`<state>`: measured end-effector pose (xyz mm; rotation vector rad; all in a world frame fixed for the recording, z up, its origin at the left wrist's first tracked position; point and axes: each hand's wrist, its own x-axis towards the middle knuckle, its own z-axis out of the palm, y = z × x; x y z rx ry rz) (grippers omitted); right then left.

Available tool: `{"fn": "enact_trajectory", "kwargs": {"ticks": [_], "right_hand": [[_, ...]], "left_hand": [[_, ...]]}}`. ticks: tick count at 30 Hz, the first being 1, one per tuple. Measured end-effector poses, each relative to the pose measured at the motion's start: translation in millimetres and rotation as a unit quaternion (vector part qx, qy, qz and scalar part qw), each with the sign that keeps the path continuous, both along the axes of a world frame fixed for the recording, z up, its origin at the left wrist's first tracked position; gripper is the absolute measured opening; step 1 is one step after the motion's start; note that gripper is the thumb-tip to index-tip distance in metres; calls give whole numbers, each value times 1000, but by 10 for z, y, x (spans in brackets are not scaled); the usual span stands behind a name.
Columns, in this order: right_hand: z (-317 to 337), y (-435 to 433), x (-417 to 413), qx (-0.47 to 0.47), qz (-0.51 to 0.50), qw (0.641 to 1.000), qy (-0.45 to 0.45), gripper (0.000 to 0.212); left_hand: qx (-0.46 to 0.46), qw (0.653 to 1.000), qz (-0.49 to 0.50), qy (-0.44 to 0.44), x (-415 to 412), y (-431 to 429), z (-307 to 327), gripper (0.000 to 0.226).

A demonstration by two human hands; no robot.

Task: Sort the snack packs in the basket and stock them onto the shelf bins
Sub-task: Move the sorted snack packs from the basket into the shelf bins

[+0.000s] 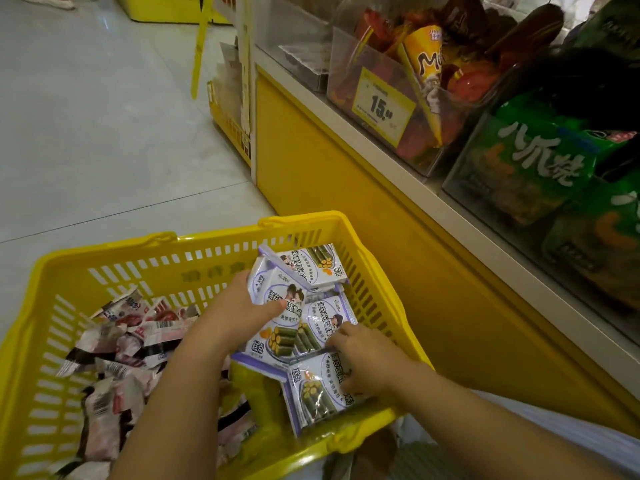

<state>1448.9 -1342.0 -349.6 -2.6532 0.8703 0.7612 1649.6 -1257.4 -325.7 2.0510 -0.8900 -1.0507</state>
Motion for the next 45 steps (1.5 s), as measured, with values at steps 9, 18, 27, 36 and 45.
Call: {"fn": "enact_trajectory", "kwargs": {"ticks": [9, 18, 27, 36, 45], "right_hand": [[180, -46, 1, -50, 74, 994, 55, 34], [1588, -380, -29, 118, -60, 988, -82, 43], [1706, -172, -570, 118, -302, 835, -445, 16], [2227, -26, -694, 108, -326, 725, -597, 9], [3120, 227, -802, 16, -276, 706, -651, 19]], "left_hand": [[-24, 999, 7, 46, 7, -15, 5, 60], [-101, 986, -47, 122, -125, -134, 348, 53], [-118, 978, -93, 143, -833, -156, 779, 102], [-190, 961, -87, 180, -1272, -131, 1400, 78], [-265, 900, -180, 297, -1410, -44, 2275, 100]]}}
